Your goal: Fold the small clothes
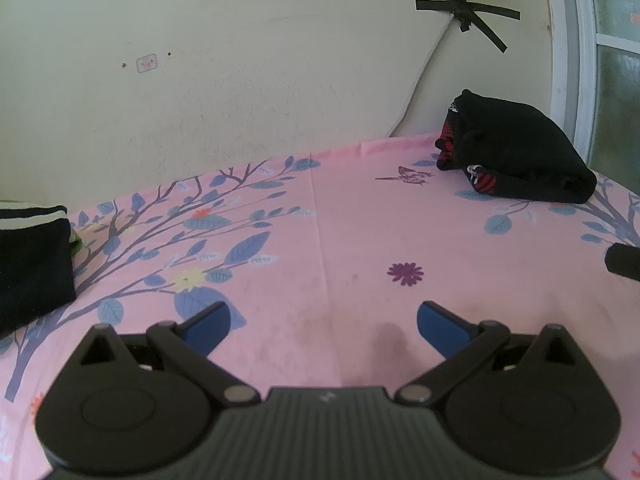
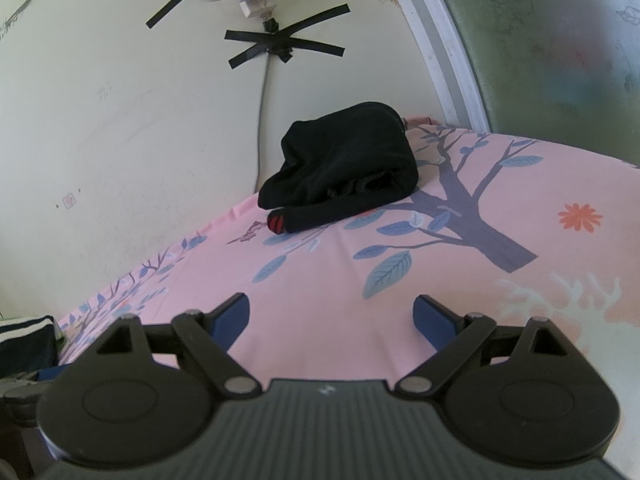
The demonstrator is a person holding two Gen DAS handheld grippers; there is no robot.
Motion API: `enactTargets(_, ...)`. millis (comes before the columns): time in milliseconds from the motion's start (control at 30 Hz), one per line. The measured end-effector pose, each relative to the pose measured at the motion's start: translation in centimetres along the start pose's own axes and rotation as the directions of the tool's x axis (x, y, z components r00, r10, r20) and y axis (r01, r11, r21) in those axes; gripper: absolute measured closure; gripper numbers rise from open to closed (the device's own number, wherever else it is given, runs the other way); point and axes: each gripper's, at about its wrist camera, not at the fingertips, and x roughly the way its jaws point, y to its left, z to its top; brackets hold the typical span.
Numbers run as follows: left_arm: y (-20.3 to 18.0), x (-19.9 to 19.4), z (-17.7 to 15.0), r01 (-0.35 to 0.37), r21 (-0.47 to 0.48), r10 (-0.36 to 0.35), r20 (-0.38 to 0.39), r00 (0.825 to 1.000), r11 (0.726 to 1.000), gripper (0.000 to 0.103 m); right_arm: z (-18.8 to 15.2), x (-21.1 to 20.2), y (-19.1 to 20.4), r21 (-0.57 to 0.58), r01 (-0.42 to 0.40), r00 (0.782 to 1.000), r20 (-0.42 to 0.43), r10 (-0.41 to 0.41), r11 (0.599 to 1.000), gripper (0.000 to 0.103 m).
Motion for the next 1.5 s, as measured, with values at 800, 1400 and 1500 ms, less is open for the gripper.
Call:
enactTargets(800,-0.16,-0.01,-0.09,-0.003,0.005,0.003,-0.001,1.0,1.0,0.0,0.04,0.03,-0.08,0.001,-0.003,1.0,-0.001,0.003,1.0,0.015)
enactTargets(1400,-0.2,0.15,-0.24,0.013,0.022,-0.013,-0.011,1.0,1.0,0.0,0.03,0.07,0.01,0.001,-0.002,1.0,-0.001,0.002,1.0,0.015)
enactTargets(1500,-0.16,0.19,-0.24,0.017,0.024,-0.016,-0.013,1.0,1.0,0.0,0.03,0.05,-0.02,0.002,-0.001,1.0,0.0,0.001,1.0,0.014)
